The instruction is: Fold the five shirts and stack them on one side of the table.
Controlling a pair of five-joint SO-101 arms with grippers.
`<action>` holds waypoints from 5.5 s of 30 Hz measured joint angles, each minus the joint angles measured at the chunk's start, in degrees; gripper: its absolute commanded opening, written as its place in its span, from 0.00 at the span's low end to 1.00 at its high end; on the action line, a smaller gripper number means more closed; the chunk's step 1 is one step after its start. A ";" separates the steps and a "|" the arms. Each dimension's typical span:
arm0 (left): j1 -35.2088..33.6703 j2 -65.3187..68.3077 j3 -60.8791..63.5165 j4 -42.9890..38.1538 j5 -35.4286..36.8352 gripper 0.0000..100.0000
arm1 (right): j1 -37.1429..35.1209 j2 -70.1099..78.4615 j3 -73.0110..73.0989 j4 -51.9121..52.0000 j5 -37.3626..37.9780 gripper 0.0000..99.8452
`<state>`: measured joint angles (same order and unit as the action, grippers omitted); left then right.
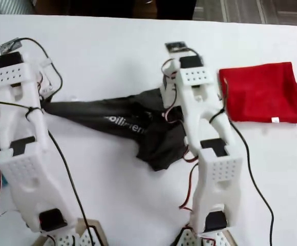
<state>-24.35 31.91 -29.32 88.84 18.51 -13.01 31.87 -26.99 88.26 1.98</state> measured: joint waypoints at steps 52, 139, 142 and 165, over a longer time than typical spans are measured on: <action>1.85 0.00 0.00 0.00 -0.09 0.03 | 4.48 -3.96 -9.32 -0.79 0.00 0.02; 0.88 -81.05 14.33 2.37 -20.84 0.03 | 10.90 -57.58 -35.96 8.62 17.49 0.02; 0.53 -81.85 14.33 0.79 -20.75 0.03 | 11.08 -57.58 -35.96 8.62 17.49 0.02; 0.44 -86.95 8.44 1.93 -19.25 0.03 | 11.16 -69.89 -36.40 3.08 20.04 0.02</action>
<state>-23.91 -55.03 -20.88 90.77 -0.75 -1.85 -38.02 -63.38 91.34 22.02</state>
